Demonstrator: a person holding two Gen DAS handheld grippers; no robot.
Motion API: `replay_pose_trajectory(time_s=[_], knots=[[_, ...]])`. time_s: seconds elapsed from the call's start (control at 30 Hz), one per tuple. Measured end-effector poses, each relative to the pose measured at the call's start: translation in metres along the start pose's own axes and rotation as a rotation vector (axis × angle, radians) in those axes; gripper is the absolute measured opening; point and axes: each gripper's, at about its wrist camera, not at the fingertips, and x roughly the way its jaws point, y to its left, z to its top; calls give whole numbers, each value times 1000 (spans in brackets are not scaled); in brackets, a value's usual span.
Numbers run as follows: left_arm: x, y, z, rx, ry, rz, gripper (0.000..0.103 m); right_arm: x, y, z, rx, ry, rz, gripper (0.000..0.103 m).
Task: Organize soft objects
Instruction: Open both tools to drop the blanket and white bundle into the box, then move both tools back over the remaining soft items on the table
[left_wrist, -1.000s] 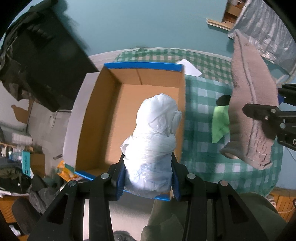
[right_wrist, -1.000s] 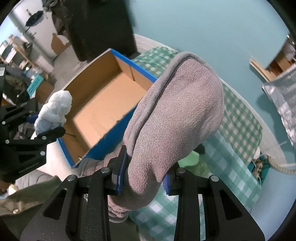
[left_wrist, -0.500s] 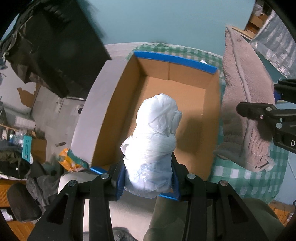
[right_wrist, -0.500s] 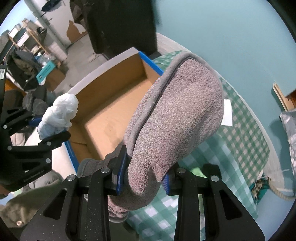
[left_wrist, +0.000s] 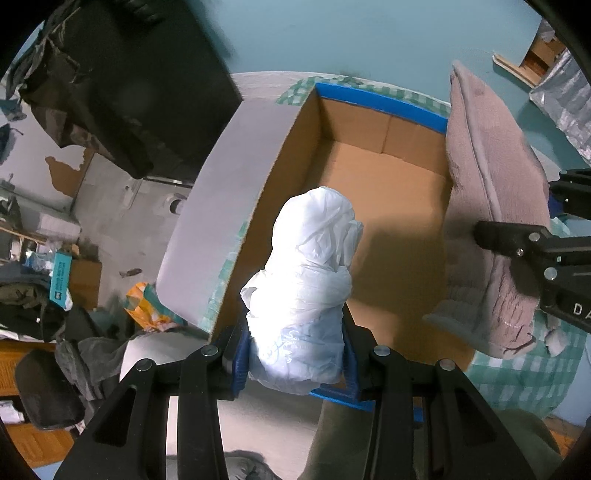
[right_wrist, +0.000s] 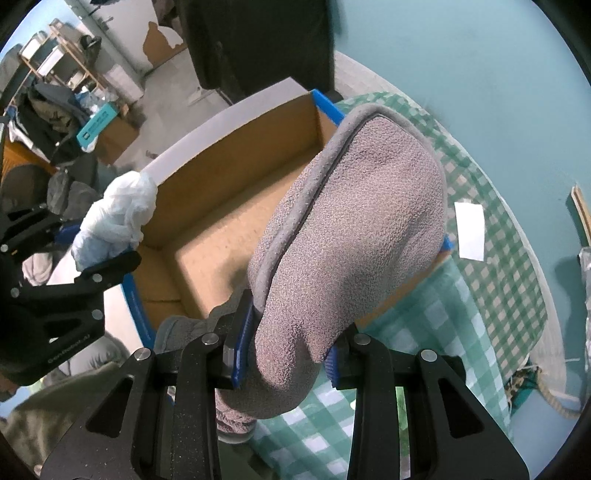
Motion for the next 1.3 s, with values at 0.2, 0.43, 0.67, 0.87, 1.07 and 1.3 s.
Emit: replay_pose_trajectory(time_s=[0.2,0.43,0.67,0.87,1.07,1.3], knots=[[12,7,2,-13,25,-4,42,19,4,6,2,36,5,32],[18,7,1,-2,45,7,62,25,7,9,9,32,-31,54],[9,6,0,-6,29,20,75,18,13,7,-4,2,-45,68],[4,5,-2,-12,21,20,75,8,9,5,22,-23,-42,68],[-10,-3,-3,-5,-1,11,75,-8,4,-4,43,-49,-53,68],[-22,-19,-6,24,-25,-5,75,-28,-5,-20,75,-75,-73,68]])
